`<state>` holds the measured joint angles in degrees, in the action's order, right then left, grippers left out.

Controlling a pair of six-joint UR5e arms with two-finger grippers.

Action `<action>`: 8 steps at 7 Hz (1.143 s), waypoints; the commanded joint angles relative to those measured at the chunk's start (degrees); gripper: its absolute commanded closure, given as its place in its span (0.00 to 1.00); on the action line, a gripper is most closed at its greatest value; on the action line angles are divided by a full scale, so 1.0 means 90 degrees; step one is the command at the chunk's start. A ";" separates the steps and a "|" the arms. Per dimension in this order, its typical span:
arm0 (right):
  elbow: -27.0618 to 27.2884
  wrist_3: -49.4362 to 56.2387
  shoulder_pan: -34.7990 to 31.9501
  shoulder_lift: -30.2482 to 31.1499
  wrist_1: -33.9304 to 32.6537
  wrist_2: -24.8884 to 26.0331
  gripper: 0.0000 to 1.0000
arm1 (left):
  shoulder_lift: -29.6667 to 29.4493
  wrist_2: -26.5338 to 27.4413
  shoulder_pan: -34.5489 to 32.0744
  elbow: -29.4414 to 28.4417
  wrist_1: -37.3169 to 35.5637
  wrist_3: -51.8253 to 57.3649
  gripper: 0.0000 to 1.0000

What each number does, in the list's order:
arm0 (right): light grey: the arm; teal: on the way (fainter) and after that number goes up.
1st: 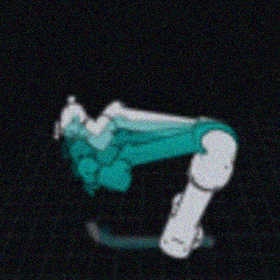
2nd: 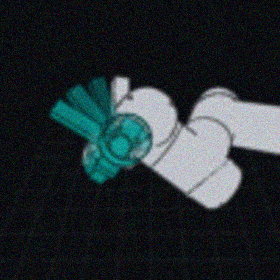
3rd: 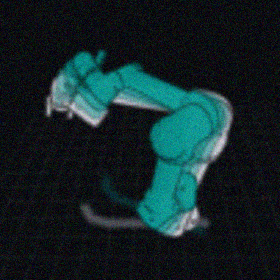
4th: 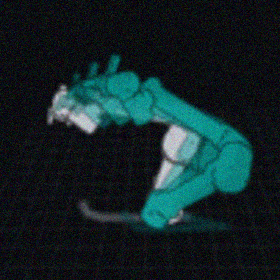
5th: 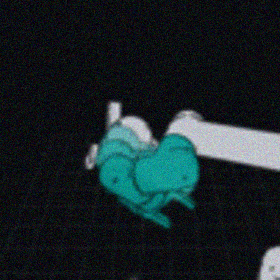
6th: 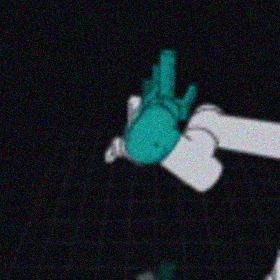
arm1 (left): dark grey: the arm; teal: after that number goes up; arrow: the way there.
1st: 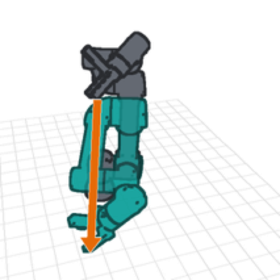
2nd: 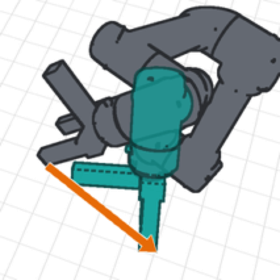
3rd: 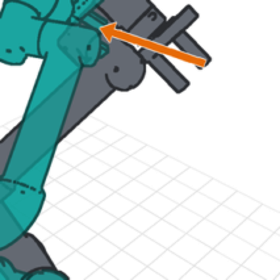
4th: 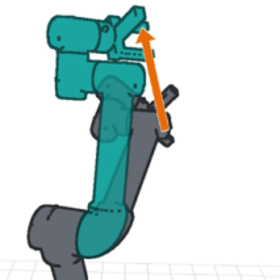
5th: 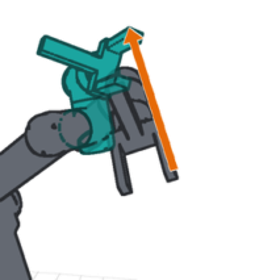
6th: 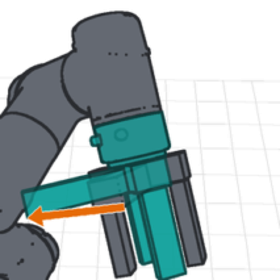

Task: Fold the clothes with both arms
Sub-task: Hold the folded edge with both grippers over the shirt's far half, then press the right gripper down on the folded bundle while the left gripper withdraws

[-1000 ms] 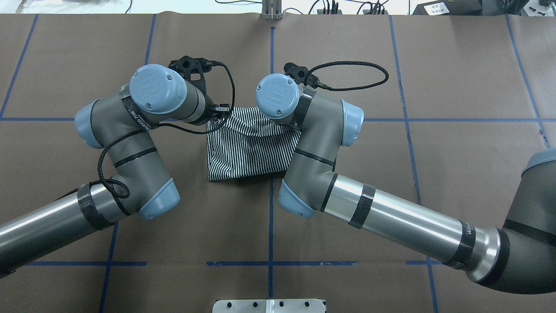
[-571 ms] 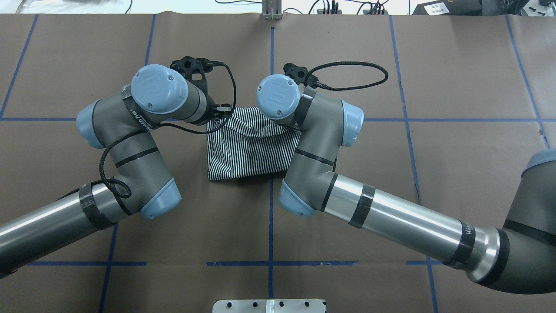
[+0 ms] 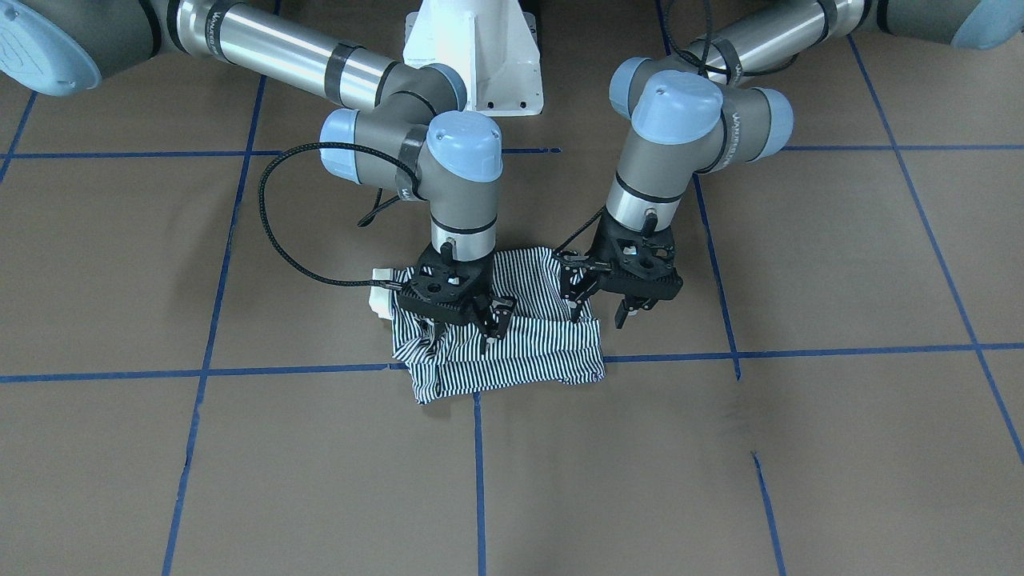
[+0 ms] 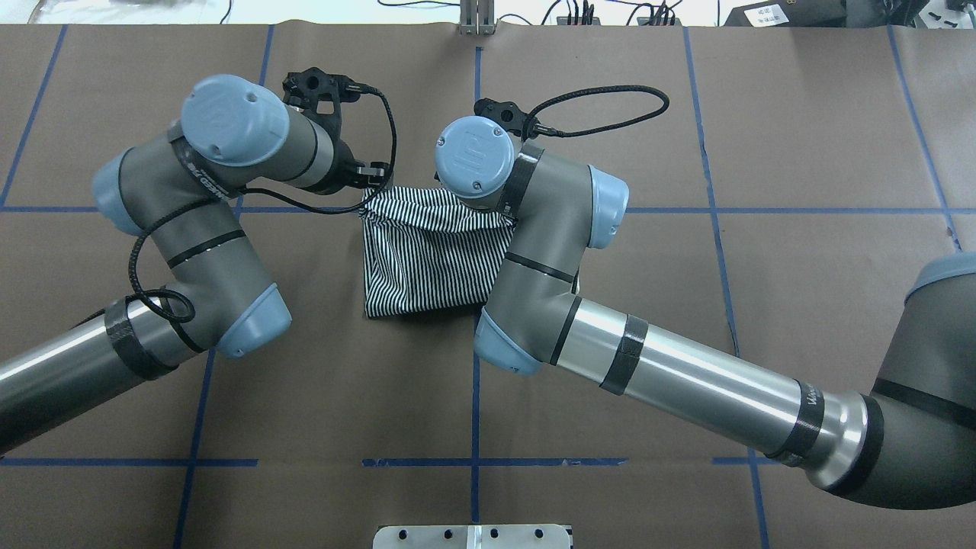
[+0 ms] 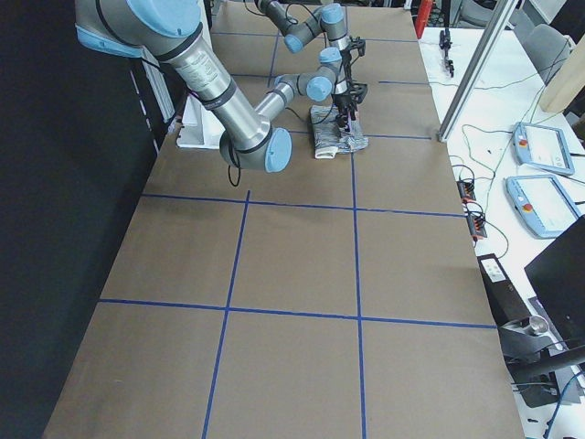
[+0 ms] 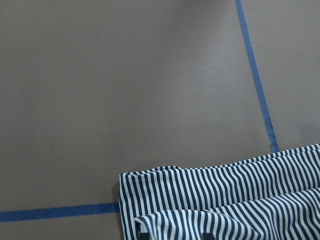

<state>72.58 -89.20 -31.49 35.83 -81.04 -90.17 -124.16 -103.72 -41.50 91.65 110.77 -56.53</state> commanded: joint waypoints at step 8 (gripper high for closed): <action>0.0061 0.2489 0.0520 -0.0035 -0.0723 0.0058 0.00 | 0.0339 -0.0291 -0.0282 -0.0008 0.0505 0.0353 0.00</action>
<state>73.12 -67.30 -27.45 35.54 -87.84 -89.53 -121.12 -106.35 -44.05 91.62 115.31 -53.33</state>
